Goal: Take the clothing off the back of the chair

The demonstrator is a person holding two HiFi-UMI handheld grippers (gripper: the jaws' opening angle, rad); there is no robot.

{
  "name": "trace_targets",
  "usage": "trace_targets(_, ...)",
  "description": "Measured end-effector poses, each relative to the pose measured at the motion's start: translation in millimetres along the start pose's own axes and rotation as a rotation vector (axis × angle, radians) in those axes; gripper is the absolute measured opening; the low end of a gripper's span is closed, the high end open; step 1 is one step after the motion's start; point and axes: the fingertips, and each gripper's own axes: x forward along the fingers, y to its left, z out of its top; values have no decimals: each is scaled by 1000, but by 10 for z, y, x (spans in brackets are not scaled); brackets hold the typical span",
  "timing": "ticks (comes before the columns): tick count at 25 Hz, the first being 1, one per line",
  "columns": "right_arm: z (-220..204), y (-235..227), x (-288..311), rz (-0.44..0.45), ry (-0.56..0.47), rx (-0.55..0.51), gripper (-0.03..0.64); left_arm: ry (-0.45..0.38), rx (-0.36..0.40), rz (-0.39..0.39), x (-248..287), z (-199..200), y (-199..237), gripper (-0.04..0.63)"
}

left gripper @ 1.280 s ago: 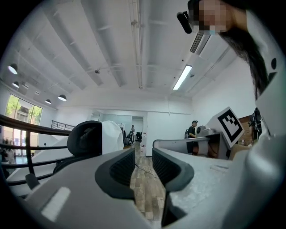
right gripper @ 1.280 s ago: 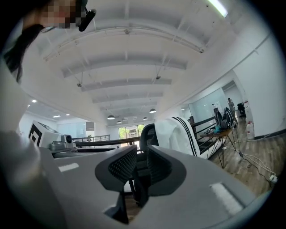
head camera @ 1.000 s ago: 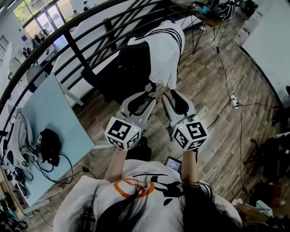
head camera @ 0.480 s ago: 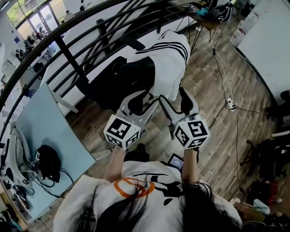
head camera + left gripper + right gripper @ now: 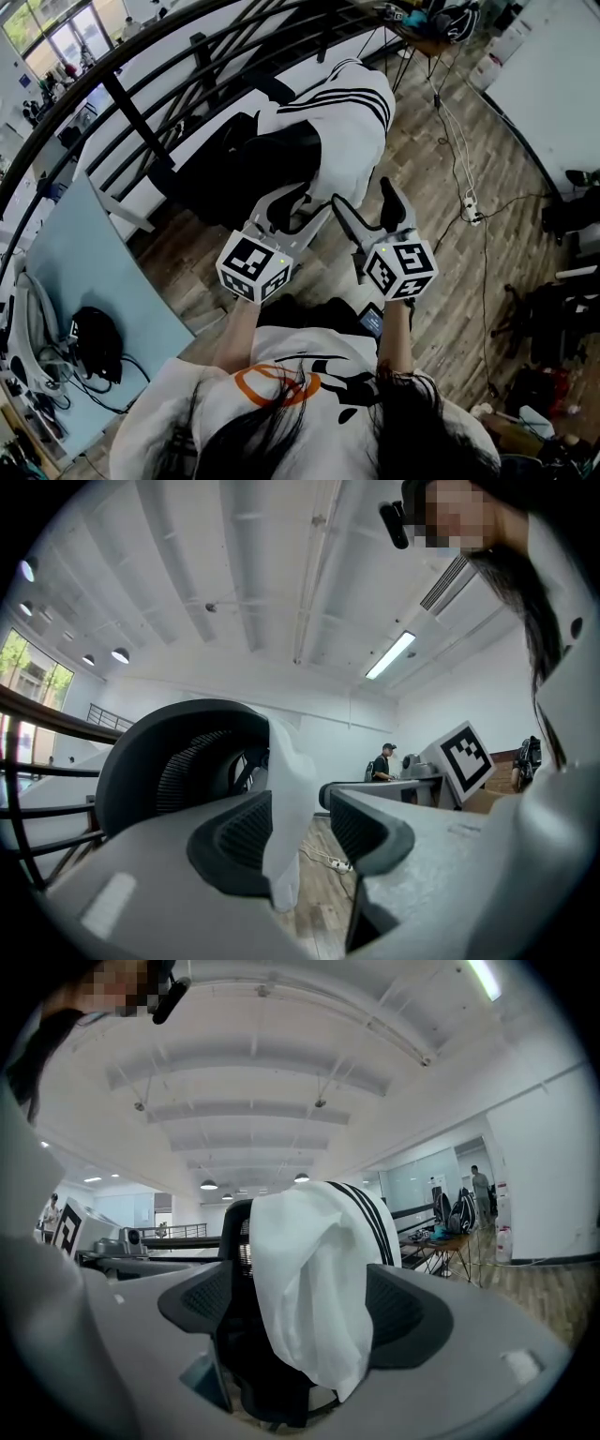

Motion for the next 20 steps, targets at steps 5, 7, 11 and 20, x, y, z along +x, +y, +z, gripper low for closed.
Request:
trace_targets(5,-70,-181,231,-27,39,-20,556,-1,11,40,-9,65,89,285)
trace_targets(7,-101,-305,347,-36,63,-46,572,-16,10,59,11,127,116,285)
trace_targets(11,-133,-488,575,-23,81,-48,597,-25,21,103,39,202,169,285)
trace_targets(20,-36,-639,789,162,16,-64,421,-11,40,173,146,248,188,285)
